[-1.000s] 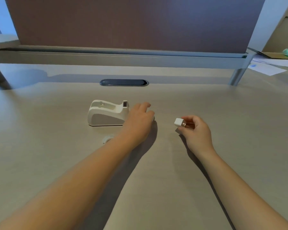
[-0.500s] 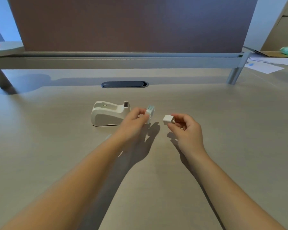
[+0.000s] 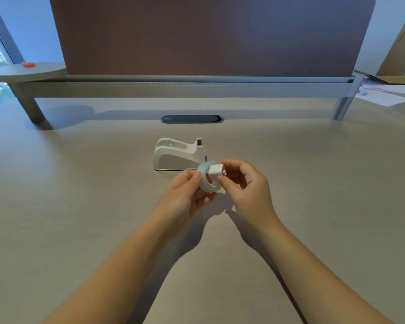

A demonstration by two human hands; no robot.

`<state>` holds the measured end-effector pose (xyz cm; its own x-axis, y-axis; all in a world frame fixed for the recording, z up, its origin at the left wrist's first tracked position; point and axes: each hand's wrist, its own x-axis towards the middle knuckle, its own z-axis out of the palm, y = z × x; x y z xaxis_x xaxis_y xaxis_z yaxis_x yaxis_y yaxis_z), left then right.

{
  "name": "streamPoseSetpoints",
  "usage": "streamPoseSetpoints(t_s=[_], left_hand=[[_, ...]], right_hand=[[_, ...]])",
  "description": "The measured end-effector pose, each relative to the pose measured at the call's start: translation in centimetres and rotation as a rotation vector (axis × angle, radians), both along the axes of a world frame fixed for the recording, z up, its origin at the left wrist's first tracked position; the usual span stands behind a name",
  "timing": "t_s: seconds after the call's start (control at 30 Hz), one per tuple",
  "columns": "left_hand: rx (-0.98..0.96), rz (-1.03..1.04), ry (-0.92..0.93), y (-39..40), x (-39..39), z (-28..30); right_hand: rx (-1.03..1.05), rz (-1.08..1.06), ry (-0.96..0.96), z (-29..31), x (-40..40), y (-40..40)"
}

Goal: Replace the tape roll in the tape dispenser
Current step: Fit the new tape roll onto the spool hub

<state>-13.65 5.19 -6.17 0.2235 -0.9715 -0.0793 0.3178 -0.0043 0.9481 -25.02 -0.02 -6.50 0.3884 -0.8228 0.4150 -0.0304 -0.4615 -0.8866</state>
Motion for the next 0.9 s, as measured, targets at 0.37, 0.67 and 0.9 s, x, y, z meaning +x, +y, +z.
streamPoseSetpoints(t_s=[0.37, 0.67, 0.9], left_hand=[[-0.036, 0.041, -0.090, -0.69, 0.10, -0.78], [-0.023, 0.115, -0.201, -0.44, -0.38, -0.69], [-0.032, 0.091, -0.185, -0.37, -0.13, -0.11]], right_hand=[[-0.346, -0.127, 0.293, -0.52, 0.45, -0.20], [-0.398, -0.129, 0.416, -0.55, 0.62, -0.20], [-0.419, -0.102, 0.409, -0.38, 0.43, -0.40]])
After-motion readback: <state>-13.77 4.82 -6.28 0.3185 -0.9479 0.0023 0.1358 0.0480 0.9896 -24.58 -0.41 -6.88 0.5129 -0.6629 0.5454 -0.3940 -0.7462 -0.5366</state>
